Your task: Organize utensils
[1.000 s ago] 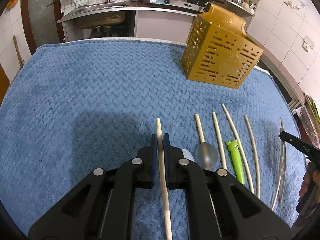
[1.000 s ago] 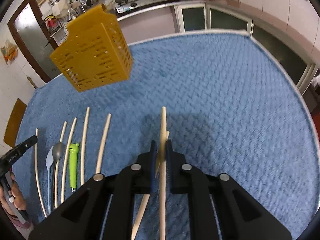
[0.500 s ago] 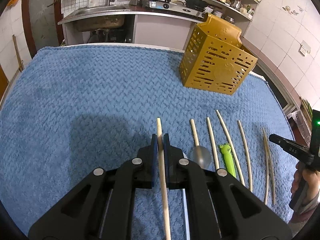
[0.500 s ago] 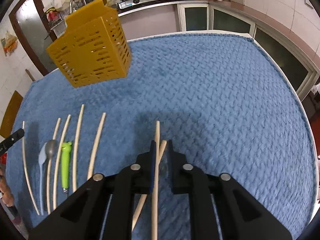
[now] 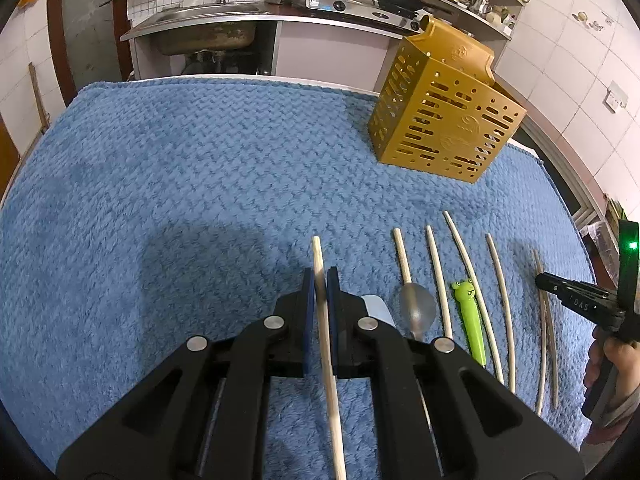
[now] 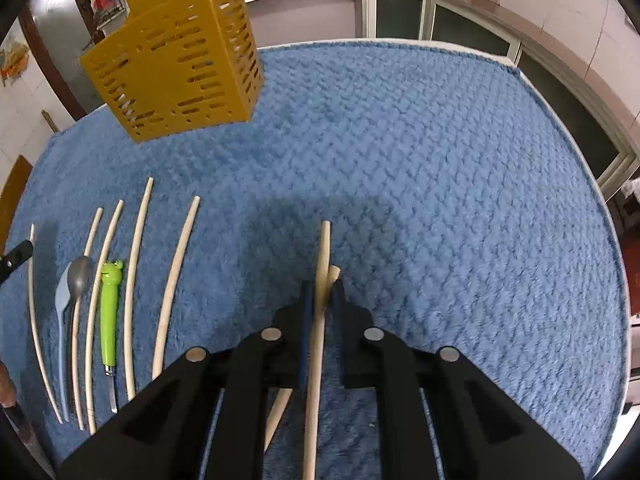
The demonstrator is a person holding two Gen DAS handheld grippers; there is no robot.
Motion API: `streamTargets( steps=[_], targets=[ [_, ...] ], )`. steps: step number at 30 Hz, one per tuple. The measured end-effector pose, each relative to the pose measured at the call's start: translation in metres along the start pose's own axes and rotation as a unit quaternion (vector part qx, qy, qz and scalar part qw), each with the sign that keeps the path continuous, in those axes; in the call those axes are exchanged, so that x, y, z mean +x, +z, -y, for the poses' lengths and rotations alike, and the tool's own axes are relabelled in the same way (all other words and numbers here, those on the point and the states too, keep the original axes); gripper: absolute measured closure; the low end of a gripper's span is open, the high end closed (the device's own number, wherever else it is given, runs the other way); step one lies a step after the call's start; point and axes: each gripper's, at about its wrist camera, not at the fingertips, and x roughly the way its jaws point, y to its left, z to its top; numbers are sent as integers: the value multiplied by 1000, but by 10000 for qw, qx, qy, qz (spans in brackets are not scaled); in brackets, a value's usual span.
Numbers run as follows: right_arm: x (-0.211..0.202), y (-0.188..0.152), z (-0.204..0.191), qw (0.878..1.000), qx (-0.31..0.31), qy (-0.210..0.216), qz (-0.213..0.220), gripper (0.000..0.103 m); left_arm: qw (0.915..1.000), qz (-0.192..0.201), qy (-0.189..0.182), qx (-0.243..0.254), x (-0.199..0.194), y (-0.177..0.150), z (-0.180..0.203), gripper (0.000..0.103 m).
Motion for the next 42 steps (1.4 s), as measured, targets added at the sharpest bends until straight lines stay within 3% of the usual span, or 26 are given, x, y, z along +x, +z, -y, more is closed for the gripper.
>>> streamTargets(
  steps=[6, 20, 22, 24, 25, 31, 33, 38, 42],
  targets=[
    [-21, -4, 21, 9992, 289, 153, 224, 94, 10000, 27, -11, -10, -2, 0, -2, 98],
    [-17, -14, 46, 9991, 380, -92, -141, 92, 10000, 37, 30, -31, -3, -1, -3, 98],
    [-18, -16, 48, 9991, 359, -109, -204, 88, 10000, 45, 29, -41, -4, -2, -4, 98],
    [-19, -18, 49, 9989, 314, -204, -273, 70, 10000, 54, 25, -43, -4, -2, -4, 98],
    [-18, -19, 51, 9988, 302, -236, -306, 68, 10000, 51, 24, -42, -4, -2, -4, 98],
    [-9, -20, 45, 9986, 218, -256, -419, 69, 10000, 54, 33, 0, -3, -3, -1, 98],
    [-11, -18, 40, 9983, 150, -350, -444, 80, 10000, 63, 63, 34, -4, -5, 0, 98],
    [-26, -13, 43, 9987, 277, -310, -296, 80, 9999, 88, 68, 13, -8, -4, -4, 98],
    [-19, -14, 43, 9974, 202, -464, -520, 80, 9999, 101, 40, 2, -8, -5, -3, 98]
  ],
)
